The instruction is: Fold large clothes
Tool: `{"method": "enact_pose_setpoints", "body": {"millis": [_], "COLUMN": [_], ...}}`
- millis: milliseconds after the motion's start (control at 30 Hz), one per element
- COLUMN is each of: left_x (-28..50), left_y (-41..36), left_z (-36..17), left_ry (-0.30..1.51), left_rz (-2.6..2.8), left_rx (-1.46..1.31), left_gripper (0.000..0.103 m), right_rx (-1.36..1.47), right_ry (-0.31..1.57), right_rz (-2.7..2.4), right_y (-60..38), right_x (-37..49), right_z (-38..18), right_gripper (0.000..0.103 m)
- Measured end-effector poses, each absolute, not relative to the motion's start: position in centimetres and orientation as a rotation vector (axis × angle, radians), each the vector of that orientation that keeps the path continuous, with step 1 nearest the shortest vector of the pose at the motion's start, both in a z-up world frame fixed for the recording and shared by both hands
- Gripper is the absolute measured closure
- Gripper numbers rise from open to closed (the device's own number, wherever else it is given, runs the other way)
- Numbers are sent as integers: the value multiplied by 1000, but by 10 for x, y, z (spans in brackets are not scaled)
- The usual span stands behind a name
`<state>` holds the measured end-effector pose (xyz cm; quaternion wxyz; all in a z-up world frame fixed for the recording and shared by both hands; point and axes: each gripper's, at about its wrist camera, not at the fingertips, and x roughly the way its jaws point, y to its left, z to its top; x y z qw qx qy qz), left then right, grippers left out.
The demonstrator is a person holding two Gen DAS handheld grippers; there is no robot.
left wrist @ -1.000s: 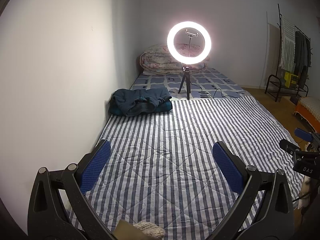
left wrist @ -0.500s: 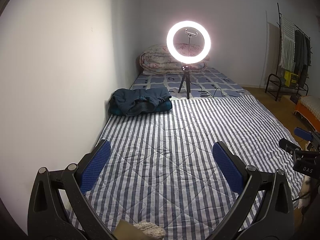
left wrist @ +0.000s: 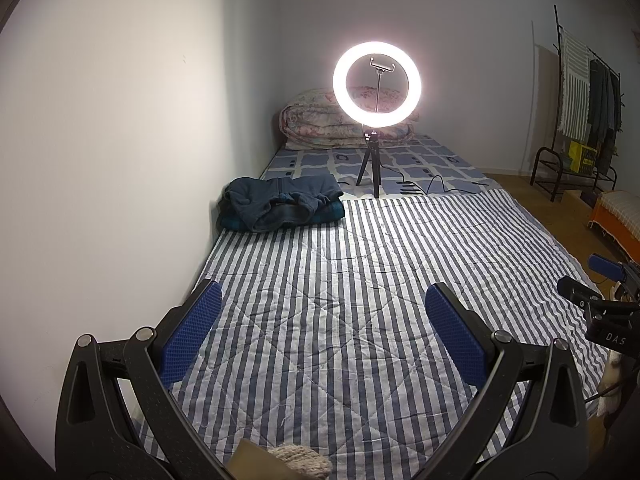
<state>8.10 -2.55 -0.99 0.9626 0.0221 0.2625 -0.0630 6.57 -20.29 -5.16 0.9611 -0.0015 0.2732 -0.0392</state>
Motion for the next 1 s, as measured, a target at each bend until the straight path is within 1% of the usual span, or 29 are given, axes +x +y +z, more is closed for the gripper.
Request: {"method": "enact_pose_setpoints", "body": {"millis": [1000], "left_x": [83], "left_y": [-20], "left_z": [-14], "left_ry": [529], "left_rz": [-123], "left_rx": [62], "left_gripper": [0], "right_rx": [6], "right_ry": [564], "right_rz": [-76], "right_y": [-206], "right_x": [66], "right_z": [-54], "right_gripper": [18]}}
